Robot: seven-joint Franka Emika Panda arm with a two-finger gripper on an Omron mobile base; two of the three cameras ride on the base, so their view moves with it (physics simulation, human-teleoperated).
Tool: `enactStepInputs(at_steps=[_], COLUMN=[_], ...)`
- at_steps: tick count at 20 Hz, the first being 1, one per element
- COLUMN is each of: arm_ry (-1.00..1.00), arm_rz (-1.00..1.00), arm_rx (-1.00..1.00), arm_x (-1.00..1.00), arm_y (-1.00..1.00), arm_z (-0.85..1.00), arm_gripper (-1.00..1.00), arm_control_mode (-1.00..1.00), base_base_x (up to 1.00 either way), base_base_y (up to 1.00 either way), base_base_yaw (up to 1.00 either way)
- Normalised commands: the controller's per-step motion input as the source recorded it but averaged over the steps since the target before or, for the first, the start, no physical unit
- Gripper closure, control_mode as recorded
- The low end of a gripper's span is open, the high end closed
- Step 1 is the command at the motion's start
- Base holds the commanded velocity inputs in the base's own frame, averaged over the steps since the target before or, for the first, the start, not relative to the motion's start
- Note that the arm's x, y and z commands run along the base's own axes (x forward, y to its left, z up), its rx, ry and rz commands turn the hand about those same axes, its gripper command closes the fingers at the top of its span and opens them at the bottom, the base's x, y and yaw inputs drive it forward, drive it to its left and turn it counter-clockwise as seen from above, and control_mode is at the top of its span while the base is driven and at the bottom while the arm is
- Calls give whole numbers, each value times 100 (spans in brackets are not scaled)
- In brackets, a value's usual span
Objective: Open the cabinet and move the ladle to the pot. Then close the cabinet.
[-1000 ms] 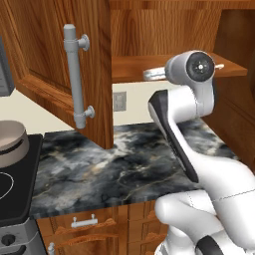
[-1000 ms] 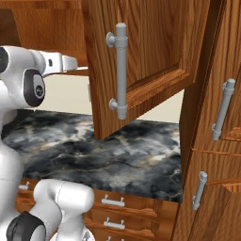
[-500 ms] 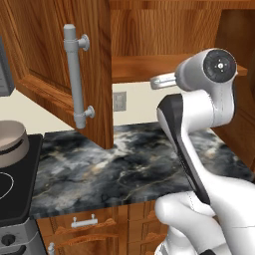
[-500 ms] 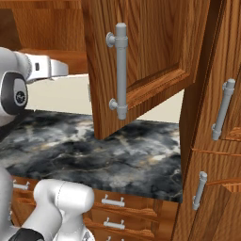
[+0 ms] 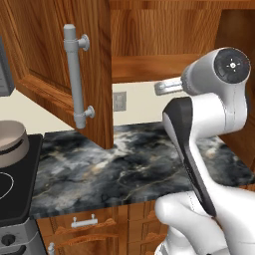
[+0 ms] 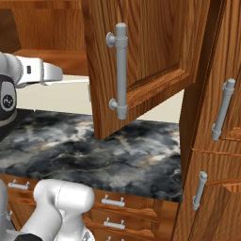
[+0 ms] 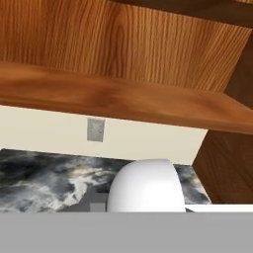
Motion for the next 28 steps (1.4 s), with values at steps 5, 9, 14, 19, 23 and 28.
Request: enactStepInputs(at_steps=[5,9,14,19,23,28], arm_ry=[6,5,6,1,0,0], arm_rz=[2,1,3,7,7,10], arm_rx=[0,0,0,0,0,0], arm_x=[-16,-9,-11,-22,-21,-15], arm_y=[0,0,0,0,0,0], arm_z=[-8,-5,-2,-3,0,-1], arm_gripper=[100,100,100,100,100,100], arm_control_mode=[-100,-100,-100,-100,-100,-100], base_base_x=[0,0,0,0,0,0], base_base_y=[0,0,0,0,0,0], base_base_yaw=[0,0,0,0,0,0])
